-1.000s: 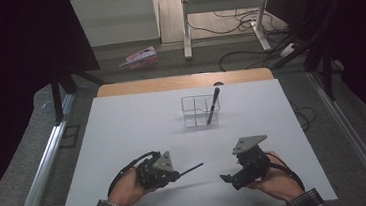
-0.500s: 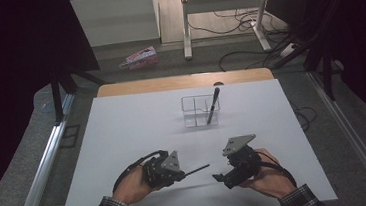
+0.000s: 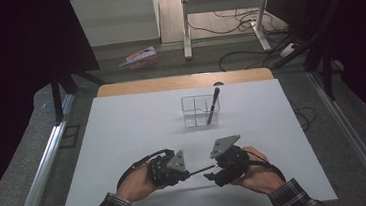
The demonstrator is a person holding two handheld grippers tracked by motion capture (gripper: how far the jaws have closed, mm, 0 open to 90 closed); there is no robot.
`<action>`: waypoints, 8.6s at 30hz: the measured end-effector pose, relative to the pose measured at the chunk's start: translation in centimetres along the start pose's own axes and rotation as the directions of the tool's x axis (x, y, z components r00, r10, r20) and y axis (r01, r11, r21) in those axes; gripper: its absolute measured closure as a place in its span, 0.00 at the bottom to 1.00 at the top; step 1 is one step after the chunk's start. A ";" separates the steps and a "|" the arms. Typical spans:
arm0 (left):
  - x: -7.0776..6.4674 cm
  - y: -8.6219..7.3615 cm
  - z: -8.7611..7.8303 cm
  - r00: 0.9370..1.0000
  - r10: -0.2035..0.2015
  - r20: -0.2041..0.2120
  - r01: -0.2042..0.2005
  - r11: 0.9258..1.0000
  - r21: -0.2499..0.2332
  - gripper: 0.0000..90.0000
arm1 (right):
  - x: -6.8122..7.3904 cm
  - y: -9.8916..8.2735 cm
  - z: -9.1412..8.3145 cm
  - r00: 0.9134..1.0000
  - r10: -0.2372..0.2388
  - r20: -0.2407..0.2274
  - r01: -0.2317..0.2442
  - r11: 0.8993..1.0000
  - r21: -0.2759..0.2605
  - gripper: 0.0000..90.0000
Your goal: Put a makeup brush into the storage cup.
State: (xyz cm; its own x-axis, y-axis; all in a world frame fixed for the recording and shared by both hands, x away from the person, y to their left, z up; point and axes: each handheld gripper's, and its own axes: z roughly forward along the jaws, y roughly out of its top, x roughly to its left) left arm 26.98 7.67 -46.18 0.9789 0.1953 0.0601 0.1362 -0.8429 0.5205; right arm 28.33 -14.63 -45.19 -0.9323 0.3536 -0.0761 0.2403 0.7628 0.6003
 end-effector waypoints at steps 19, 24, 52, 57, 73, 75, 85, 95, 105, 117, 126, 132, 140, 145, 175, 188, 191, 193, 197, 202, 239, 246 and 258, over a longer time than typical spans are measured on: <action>-0.4 0.7 0.3 0.999 0.032 0.002 -0.032 0.999 0.022 0.95 | 0.3 1.3 1.7 0.987 -0.130 -0.093 0.136 0.989 0.066 0.62; -0.6 0.8 0.4 0.999 0.037 0.004 -0.037 0.999 0.022 0.95 | 0.2 1.2 1.9 0.981 -0.149 -0.121 0.159 0.984 0.079 0.72; 1.7 -2.1 -2.3 0.937 -0.305 -0.173 0.276 0.945 -0.174 0.04 | -0.5 0.6 1.0 0.992 -0.082 -0.092 0.088 0.995 0.055 0.94; 2.0 -3.2 -3.0 0.911 -0.379 -0.161 0.339 0.913 -0.227 0.01 | -0.8 0.3 0.7 0.997 -0.057 -0.052 0.059 0.998 0.034 0.94; 2.2 -4.8 -2.7 0.868 -0.484 -0.113 0.434 0.848 -0.303 0.01 | -1.2 -0.5 -0.2 0.997 0.032 0.065 -0.029 0.998 -0.055 0.94; 2.3 -5.1 -2.6 0.853 -0.514 -0.095 0.463 0.827 -0.320 0.01 | -1.2 -0.6 -0.2 0.996 0.039 0.080 -0.033 0.997 -0.070 0.94; 2.4 -5.2 -2.5 0.803 -0.595 0.040 0.558 0.727 -0.401 0.00 | -1.0 -0.7 -0.7 0.990 0.078 0.119 -0.060 0.988 -0.141 0.94; 2.9 -4.8 -2.4 0.738 -0.648 0.191 0.658 0.626 -0.420 0.01 | -0.1 -0.5 -0.9 0.985 0.104 0.135 -0.070 0.970 -0.235 0.94; 3.2 -4.3 -2.9 0.712 -0.641 0.288 0.691 0.563 -0.453 0.02 | 1.2 -0.3 -0.7 0.981 0.126 0.150 -0.071 0.941 -0.330 0.94; 3.0 -3.4 -2.6 0.687 -0.631 0.360 0.721 0.530 -0.446 0.19 | 2.7 -0.1 0.1 0.975 0.159 0.157 -0.086 0.916 -0.391 0.94; 3.4 -4.0 -2.1 0.643 -0.618 0.452 0.764 0.472 -0.440 0.41 | 3.3 0.1 0.6 0.972 0.186 0.143 -0.108 0.895 -0.432 0.94; 3.5 -4.3 -1.8 0.621 -0.602 0.502 0.783 0.443 -0.437 0.56 | 3.8 0.3 0.8 0.970 0.190 0.149 -0.104 0.887 -0.450 0.94; 3.7 -4.7 -1.8 0.599 -0.591 0.541 0.800 0.408 -0.440 0.72 | 4.0 0.5 1.1 0.972 0.186 0.144 -0.102 0.884 -0.456 0.93; 3.7 -4.8 -1.7 0.587 -0.582 0.563 0.809 0.388 -0.442 0.76 | 4.1 0.5 1.2 0.974 0.185 0.133 -0.105 0.882 -0.459 0.93; 3.7 -5.1 -2.6 0.620 -0.601 0.504 0.781 0.419 -0.462 0.95 | 2.6 0.7 1.7 0.969 0.248 0.018 -0.225 0.904 -0.363 0.49; 3.2 -4.4 -3.5 0.707 -0.625 0.330 0.699 0.547 -0.460 0.95 | 1.5 0.5 1.3 0.966 0.250 -0.068 -0.258 0.908 -0.329 0.28; 3.0 -4.1 -3.6 0.728 -0.621 0.291 0.676 0.579 -0.455 0.95 | 1.3 0.5 1.1 0.966 0.246 -0.073 -0.256 0.909 -0.328 0.25; 2.8 -3.8 -3.7 0.742 -0.620 0.257 0.660 0.603 -0.448 0.95 | 1.3 0.5 0.9 0.966 0.246 -0.075 -0.257 0.908 -0.330 0.23; 2.4 -3.1 -3.8 0.764 -0.613 0.201 0.631 0.644 -0.434 0.95 | 1.0 0.5 0.4 0.965 0.252 -0.075 -0.262 0.902 -0.344 0.20; 1.8 -2.2 -4.0 0.799 -0.590 0.117 0.581 0.705 -0.406 0.95 | 0.5 0.6 -0.2 0.959 0.267 -0.099 -0.285 0.890 -0.356 0.18; 0.3 0.9 -3.7 0.864 -0.503 0.010 0.477 0.813 -0.333 0.95 | 0.2 5.0 -2.2 0.971 0.197 -0.138 -0.238 0.868 -0.435 0.71; 0.3 1.1 -3.6 0.867 -0.499 0.012 0.473 0.815 -0.335 0.95 | 0.2 5.4 -2.0 0.969 0.196 -0.151 -0.244 0.866 -0.438 0.79; 0.2 1.2 -3.6 0.870 -0.493 0.020 0.469 0.815 -0.341 0.94 | 0.1 5.3 -1.9 0.973 0.182 -0.145 -0.228 0.866 -0.444 0.95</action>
State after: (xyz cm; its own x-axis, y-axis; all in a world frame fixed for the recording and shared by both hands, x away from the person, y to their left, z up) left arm 26.82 8.52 -42.52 0.7874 0.5754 -0.2211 0.5185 -0.4243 0.7424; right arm 28.98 -11.61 -40.52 -0.9022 0.4042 0.1507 0.3010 0.3397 0.8911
